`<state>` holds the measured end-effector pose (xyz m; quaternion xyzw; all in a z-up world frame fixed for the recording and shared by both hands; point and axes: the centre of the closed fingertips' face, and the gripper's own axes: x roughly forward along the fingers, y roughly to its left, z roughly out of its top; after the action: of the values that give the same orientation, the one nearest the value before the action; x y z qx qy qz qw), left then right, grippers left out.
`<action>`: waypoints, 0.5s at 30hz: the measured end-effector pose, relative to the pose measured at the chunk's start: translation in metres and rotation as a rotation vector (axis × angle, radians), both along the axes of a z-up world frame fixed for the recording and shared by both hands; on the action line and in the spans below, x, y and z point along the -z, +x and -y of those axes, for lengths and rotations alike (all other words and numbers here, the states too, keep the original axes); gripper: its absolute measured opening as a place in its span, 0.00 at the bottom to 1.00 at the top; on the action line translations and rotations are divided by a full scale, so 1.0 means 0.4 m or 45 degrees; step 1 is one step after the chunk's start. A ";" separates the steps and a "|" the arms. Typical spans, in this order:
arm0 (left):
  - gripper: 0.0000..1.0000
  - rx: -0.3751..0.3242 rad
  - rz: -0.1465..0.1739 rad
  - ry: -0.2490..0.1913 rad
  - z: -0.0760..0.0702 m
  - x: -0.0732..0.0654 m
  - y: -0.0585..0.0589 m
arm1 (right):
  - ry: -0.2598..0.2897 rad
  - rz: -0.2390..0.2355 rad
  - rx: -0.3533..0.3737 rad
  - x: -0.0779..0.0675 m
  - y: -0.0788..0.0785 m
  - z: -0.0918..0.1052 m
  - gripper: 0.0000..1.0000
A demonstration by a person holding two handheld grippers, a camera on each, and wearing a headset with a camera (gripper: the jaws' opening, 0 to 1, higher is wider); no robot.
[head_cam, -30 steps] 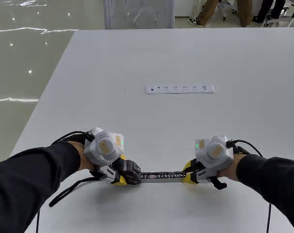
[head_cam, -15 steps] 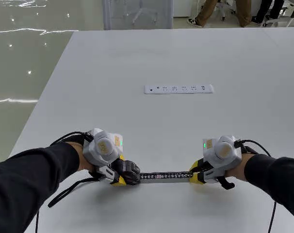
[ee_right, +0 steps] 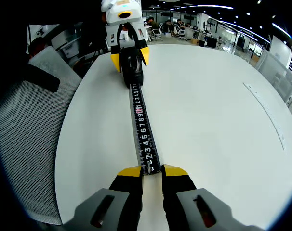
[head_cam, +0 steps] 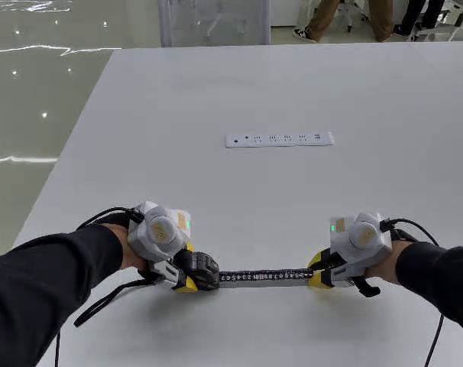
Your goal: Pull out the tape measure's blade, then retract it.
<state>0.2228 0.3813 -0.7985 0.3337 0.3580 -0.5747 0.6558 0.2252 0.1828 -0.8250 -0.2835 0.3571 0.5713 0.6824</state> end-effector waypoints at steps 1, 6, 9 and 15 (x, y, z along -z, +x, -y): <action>0.34 0.000 0.000 0.000 0.000 0.000 0.000 | -0.002 -0.002 0.003 0.000 0.000 0.005 0.11; 0.34 0.002 -0.001 0.001 0.001 0.000 -0.001 | -0.011 -0.003 0.019 -0.001 -0.003 0.033 0.11; 0.34 0.001 -0.001 0.000 0.001 0.000 -0.001 | -0.013 -0.005 0.029 -0.001 -0.005 0.040 0.11; 0.34 -0.003 -0.001 0.000 0.001 0.000 -0.001 | -0.017 0.002 0.032 -0.001 -0.005 0.053 0.11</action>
<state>0.2224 0.3808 -0.7987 0.3329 0.3586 -0.5742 0.6564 0.2232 0.1615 -0.8247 -0.2840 0.3641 0.5600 0.6878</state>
